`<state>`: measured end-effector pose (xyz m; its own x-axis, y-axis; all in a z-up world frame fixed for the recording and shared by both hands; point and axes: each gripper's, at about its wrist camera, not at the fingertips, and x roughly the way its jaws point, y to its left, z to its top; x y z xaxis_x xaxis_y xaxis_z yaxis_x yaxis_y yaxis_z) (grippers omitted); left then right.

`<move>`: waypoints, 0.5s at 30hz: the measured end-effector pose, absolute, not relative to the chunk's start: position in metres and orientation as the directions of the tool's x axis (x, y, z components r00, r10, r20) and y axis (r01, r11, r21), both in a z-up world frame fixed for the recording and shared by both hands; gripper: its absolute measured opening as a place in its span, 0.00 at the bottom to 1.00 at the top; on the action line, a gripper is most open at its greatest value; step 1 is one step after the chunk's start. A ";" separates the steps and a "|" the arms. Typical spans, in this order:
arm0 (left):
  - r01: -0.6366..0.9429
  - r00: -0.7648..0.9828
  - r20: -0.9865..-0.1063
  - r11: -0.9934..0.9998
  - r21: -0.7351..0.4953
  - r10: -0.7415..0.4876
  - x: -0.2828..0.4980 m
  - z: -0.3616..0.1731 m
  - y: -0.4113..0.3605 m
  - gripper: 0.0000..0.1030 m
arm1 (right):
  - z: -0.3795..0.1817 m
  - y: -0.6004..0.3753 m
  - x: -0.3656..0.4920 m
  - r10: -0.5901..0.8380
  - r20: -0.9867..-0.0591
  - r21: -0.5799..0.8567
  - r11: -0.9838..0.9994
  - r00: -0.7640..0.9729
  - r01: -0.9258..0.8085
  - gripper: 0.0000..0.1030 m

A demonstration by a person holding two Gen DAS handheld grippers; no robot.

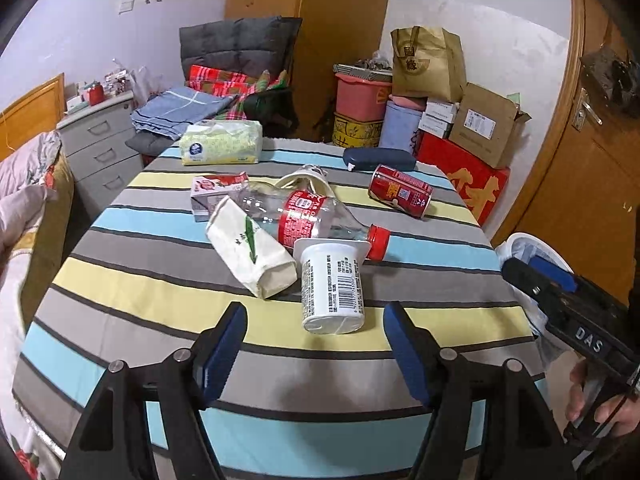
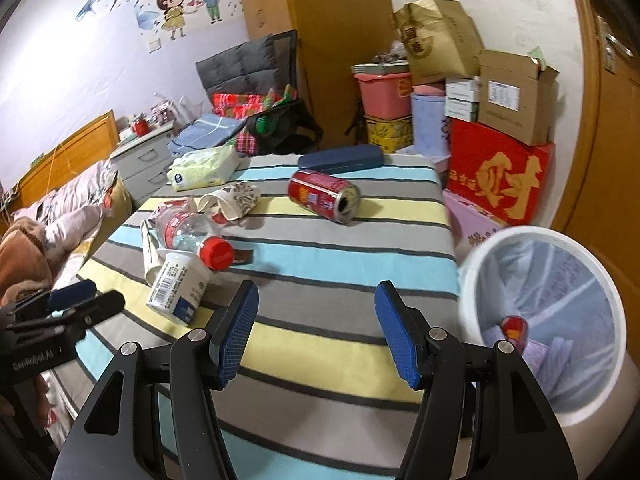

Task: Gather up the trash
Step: 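Move both tools back over the table toward the yogurt cup and bottle, then grasp the white yogurt cup with the left tool while the right tool grasps the clear bottle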

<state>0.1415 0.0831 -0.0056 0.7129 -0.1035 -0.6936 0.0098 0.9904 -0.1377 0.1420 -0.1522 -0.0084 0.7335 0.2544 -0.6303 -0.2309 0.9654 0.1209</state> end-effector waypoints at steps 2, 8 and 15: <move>0.024 0.705 -0.699 0.989 -0.146 -0.121 0.146 -0.009 0.081 0.68 | -0.008 -0.148 0.148 0.261 -0.632 0.119 0.963 0.729 -0.242 0.60; 0.062 0.687 -0.716 0.992 -0.114 -0.125 0.169 -0.022 0.072 0.68 | -0.008 -0.134 0.161 0.278 -0.639 0.117 0.956 0.717 -0.267 0.60; 0.074 0.645 -0.758 0.995 -0.070 -0.101 0.195 -0.042 0.065 0.68 | -0.010 -0.121 0.173 0.281 -0.650 0.104 0.953 0.706 -0.284 0.60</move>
<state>0.1950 0.0646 -0.0423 0.6446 -0.1015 -0.7578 0.0742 0.9948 -0.0701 0.1731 -0.1208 -0.0095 0.7056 0.2812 -0.6504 -0.2841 0.9532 0.1039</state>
